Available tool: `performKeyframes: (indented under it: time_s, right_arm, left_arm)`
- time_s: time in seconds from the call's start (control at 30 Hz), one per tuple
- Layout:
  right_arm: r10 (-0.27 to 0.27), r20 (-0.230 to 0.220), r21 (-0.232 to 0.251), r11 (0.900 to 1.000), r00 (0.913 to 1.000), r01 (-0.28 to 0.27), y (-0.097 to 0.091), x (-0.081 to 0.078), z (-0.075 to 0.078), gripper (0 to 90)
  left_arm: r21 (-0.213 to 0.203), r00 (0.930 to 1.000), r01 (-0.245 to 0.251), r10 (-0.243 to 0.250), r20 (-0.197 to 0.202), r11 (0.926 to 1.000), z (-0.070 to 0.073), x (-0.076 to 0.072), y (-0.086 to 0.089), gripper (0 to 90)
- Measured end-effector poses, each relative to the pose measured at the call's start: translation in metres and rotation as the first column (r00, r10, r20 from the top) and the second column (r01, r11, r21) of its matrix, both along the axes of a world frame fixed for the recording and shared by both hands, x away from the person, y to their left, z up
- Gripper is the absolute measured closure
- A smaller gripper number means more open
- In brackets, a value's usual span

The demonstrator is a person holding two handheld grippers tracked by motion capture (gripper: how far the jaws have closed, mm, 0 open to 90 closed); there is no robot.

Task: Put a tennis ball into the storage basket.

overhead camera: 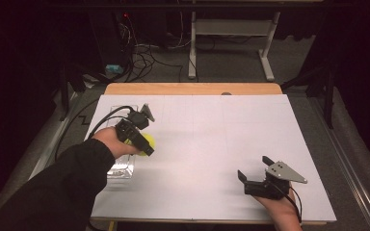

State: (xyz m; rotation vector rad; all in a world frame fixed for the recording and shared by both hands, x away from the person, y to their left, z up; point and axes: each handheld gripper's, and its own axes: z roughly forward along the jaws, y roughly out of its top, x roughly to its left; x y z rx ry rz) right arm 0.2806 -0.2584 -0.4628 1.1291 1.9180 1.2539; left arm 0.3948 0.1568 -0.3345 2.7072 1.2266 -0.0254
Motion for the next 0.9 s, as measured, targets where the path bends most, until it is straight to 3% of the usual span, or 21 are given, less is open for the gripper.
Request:
performKeyframes:
  time_s: [0.53,0.9]
  right_arm:
    - [-0.065,0.008,0.007,0.9979,0.9979,0.065,-0.033,-0.009,0.0,0.0]
    - [-0.071,0.004,0.003,0.9975,0.9975,0.071,-0.036,-0.01,-0.001,0.0]
  left_arm:
    - [0.041,0.9924,-0.123,0.123,-0.005,0.9915,0.0,-0.003,0.068,26.3]
    - [0.067,0.9906,-0.129,0.132,-0.037,0.9894,-0.02,-0.001,0.073,26.3]
